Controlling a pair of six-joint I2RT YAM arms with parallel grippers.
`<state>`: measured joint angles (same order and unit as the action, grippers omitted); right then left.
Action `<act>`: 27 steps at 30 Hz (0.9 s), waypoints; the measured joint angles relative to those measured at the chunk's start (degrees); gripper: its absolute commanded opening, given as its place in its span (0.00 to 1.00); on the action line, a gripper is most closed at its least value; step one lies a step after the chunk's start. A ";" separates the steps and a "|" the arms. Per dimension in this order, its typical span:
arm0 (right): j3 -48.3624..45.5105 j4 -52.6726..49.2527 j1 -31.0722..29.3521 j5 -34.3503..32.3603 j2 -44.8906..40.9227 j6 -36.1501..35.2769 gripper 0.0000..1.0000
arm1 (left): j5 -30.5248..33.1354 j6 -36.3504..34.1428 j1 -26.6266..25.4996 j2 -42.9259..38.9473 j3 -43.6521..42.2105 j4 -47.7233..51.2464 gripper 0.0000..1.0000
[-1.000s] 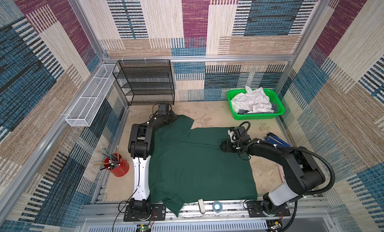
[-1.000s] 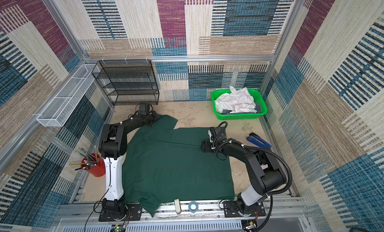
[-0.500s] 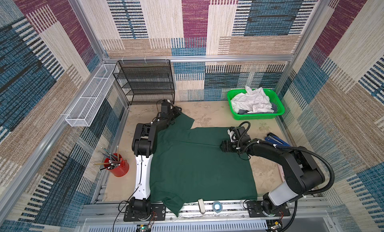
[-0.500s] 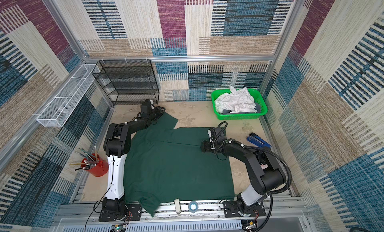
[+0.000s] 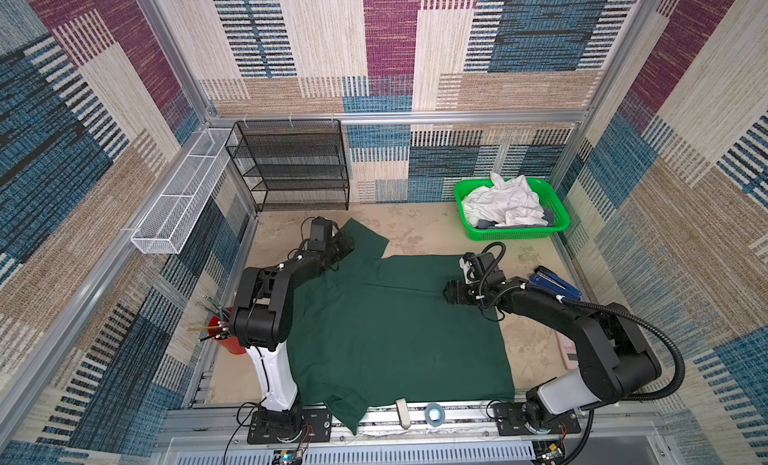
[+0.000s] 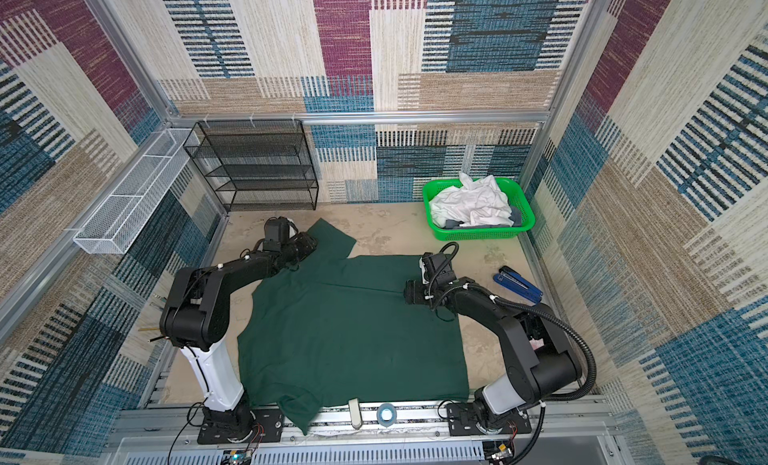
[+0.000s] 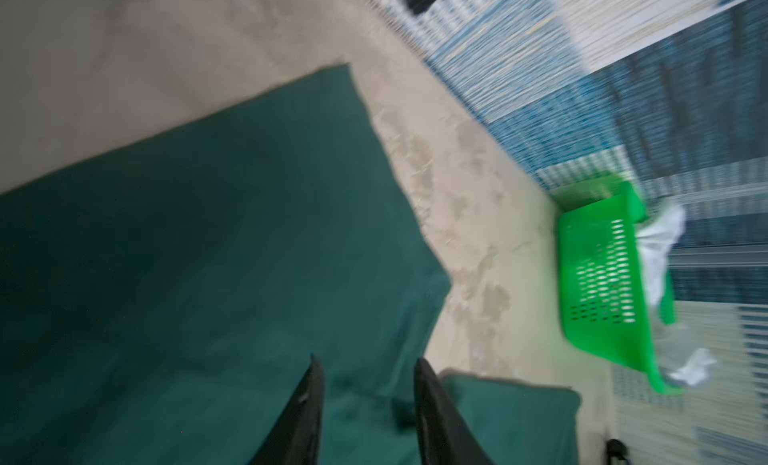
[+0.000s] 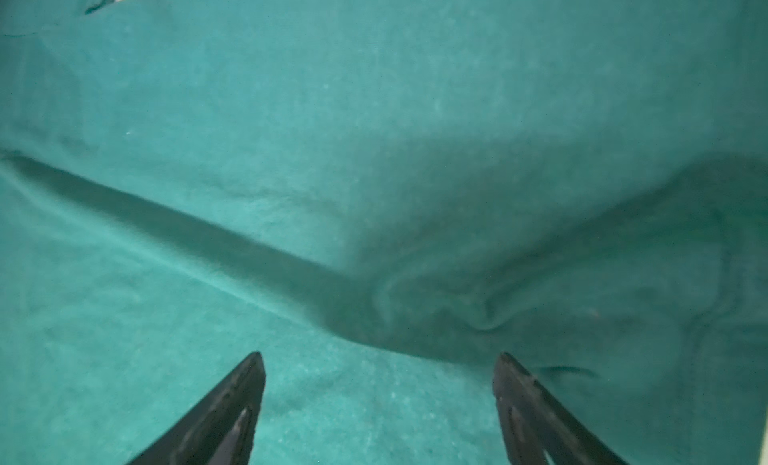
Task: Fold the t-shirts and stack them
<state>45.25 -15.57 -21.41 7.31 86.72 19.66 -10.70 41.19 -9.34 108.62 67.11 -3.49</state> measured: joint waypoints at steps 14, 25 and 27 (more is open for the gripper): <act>13.97 1.84 1.38 0.11 16.28 -2.69 0.87 | 9.07 -6.60 2.97 8.85 12.70 23.47 0.38; 30.64 0.17 2.01 -3.72 22.73 -7.04 0.87 | 10.47 -10.10 3.82 13.57 26.99 34.58 0.38; 28.37 -0.13 1.40 -4.68 18.99 -7.02 0.87 | 10.40 -10.34 2.75 6.36 18.34 34.34 0.38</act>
<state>73.63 -15.70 -20.01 2.63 105.71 12.64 -0.30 30.85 -6.59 114.98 85.45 30.85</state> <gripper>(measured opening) 0.865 0.383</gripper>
